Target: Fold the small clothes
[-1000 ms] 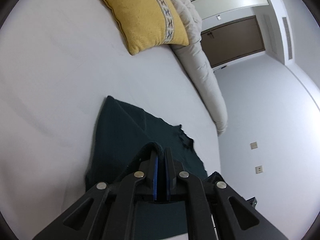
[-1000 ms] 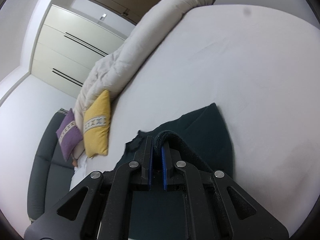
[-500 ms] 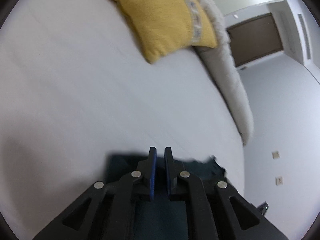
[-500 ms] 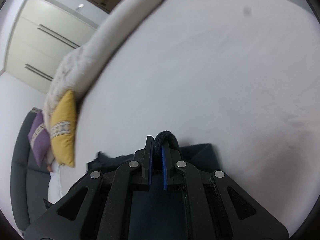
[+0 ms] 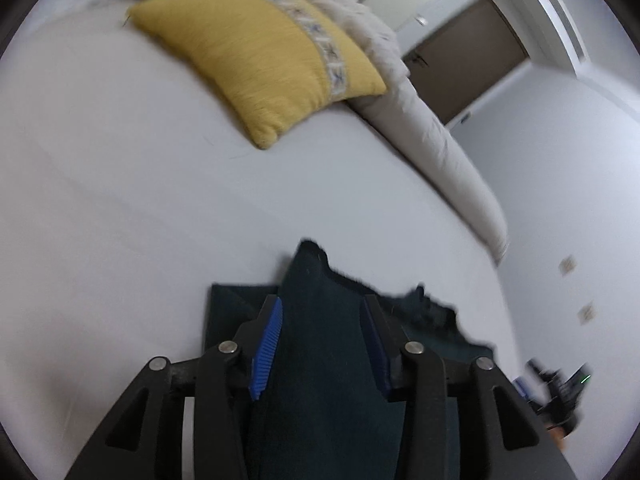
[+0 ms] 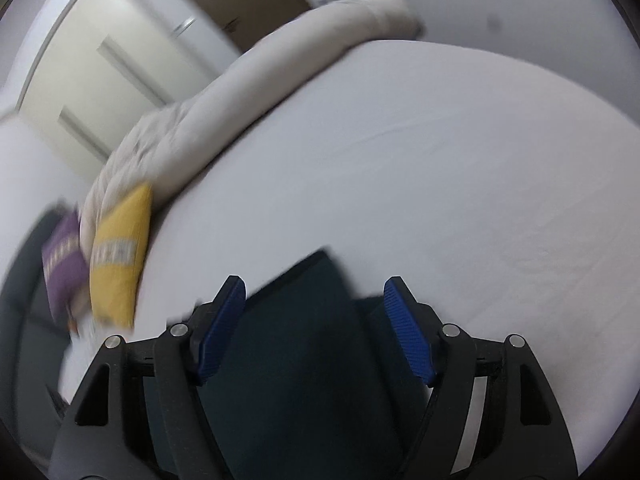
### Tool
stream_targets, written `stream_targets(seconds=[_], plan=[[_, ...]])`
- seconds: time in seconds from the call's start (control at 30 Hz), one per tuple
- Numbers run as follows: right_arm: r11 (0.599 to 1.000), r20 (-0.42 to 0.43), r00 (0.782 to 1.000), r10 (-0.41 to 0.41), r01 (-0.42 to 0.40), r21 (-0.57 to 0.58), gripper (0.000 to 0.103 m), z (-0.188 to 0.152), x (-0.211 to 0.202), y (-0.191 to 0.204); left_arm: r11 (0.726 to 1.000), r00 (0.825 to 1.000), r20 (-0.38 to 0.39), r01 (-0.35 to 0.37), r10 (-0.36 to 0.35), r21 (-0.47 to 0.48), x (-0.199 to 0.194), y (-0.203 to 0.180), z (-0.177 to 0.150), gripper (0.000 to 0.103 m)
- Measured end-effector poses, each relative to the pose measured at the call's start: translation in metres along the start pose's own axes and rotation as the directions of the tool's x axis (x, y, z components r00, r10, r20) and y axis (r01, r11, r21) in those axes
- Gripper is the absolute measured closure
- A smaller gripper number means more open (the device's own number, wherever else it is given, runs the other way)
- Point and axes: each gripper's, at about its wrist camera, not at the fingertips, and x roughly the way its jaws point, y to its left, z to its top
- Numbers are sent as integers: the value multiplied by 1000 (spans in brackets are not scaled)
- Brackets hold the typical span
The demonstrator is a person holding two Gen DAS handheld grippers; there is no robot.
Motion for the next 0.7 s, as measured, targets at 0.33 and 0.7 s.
stream_targets(seconds=[0.33, 0.7], plan=[[949, -90, 967, -238, 212, -234, 35, -75, 9, -7, 982, 988, -12, -152, 154, 116, -17, 15, -60, 48], [937, -30, 982, -188, 170, -306, 42, -119, -63, -2, 963, 983, 12, -180, 182, 199, -40, 13, -104, 69]])
